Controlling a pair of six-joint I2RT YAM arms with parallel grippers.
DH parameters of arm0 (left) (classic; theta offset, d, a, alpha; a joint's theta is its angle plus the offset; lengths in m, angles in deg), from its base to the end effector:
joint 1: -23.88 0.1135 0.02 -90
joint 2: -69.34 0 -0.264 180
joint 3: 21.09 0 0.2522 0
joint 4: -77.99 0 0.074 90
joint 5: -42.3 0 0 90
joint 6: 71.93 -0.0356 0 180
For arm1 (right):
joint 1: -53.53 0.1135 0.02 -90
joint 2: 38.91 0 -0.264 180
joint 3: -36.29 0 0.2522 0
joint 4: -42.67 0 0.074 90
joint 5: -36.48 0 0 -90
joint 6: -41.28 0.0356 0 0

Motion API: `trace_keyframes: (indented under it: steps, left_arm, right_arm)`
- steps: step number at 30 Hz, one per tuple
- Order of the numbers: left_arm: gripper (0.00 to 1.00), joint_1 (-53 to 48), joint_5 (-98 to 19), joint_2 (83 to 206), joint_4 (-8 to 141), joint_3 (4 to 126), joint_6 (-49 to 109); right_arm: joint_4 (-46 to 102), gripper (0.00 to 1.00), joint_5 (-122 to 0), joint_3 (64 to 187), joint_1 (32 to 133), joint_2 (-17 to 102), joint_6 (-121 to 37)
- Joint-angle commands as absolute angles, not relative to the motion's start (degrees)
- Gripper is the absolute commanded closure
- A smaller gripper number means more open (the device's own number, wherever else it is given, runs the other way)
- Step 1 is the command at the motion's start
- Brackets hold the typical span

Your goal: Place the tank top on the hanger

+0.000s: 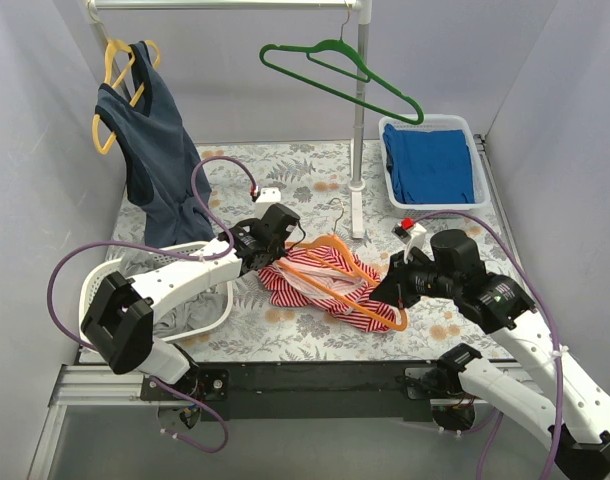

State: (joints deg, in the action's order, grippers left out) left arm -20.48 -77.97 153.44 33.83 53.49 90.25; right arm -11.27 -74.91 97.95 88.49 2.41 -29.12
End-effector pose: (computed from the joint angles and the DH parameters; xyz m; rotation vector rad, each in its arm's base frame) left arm 0.2296 -0.1995 0.2500 -0.7687 2.2349 -0.3219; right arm 0.1134 0.0951 0.3162 -0.5280 2.2057 0.9333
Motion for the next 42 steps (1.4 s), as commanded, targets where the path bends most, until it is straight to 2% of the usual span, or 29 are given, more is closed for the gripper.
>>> trace_keyframes:
  steps: [1, 8, 14, 23, 36, 42]
  left_arm:
    - [1.0, -20.24, -81.01, 150.2, 30.75, 56.12, 88.73]
    - [1.0, -20.24, -83.56, 147.75, 28.28, 56.22, 88.73]
    - [1.0, -20.15, -86.37, 147.83, 26.61, 57.79, 87.5]
    - [1.0, -20.15, -84.09, 147.83, 26.96, 58.85, 86.09]
    - [1.0, -20.15, -74.52, 143.96, 30.56, 57.36, 84.25]
    - [1.0, -20.15, -73.02, 144.14, 29.6, 57.71, 83.28]
  right_arm:
    - [-5.63, 0.99, -75.23, 99.35, 88.51, -0.06, -27.98]
    - [-10.38, 0.99, -70.74, 102.44, 88.51, -3.05, -28.86]
    - [-11.16, 0.99, -78.12, 102.17, 88.51, -2.44, -29.29]
    - [-10.91, 0.99, -81.12, 99.71, 88.51, -2.0, -30.96]
    - [9.9, 0.99, -80.33, 92.95, 88.51, 3.45, -30.79]
    - [14.14, 0.99, -78.91, 91.01, 88.51, 4.77, -31.67]
